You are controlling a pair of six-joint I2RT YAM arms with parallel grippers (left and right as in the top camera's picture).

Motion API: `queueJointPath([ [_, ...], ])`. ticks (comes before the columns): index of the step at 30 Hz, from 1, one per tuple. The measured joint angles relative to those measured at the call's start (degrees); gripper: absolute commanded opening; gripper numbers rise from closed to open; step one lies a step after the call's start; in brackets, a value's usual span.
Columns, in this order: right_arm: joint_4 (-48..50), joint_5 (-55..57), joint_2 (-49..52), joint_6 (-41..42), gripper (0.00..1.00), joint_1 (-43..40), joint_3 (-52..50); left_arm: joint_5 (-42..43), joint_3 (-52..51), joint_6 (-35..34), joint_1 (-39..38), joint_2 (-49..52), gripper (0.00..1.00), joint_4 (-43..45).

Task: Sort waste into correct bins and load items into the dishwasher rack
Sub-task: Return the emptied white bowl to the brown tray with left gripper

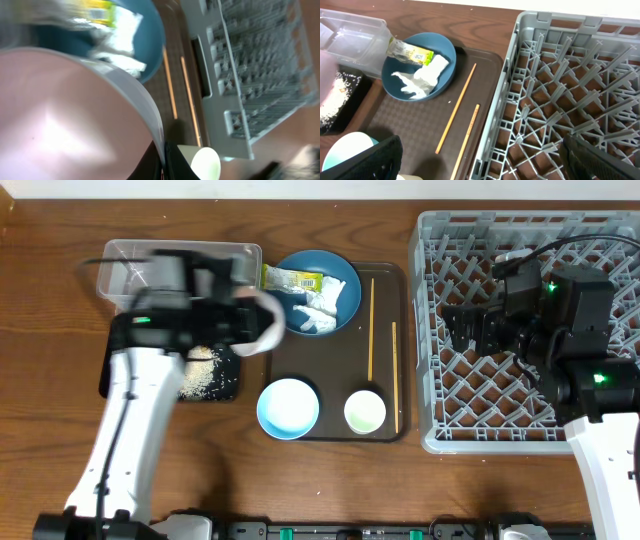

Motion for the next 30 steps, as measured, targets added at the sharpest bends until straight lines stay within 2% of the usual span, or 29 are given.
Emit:
queueJointPath([
  [7,-1.0,0.0,0.8,0.0,0.98,0.0,0.0,-14.9,0.0,-2.2,-18.9,6.8,0.06,4.7],
  [13,-1.4,0.0,1.7,0.0,0.97,0.0,0.0,-24.0,0.0,-4.8,-28.1,13.2,0.06,5.9],
  [20,-1.4,0.0,2.1,0.0,0.98,0.0,0.0,-29.3,0.0,-6.3,-31.6,18.9,0.08,6.8],
  [24,-1.5,0.0,2.1,0.0,0.98,0.0,0.0,-30.7,0.0,-7.0,-31.6,20.5,0.21,7.0],
  [30,-1.9,0.0,2.1,0.0,0.98,0.0,0.0,-31.4,0.0,-7.1,-31.6,21.2,0.3,7.1],
])
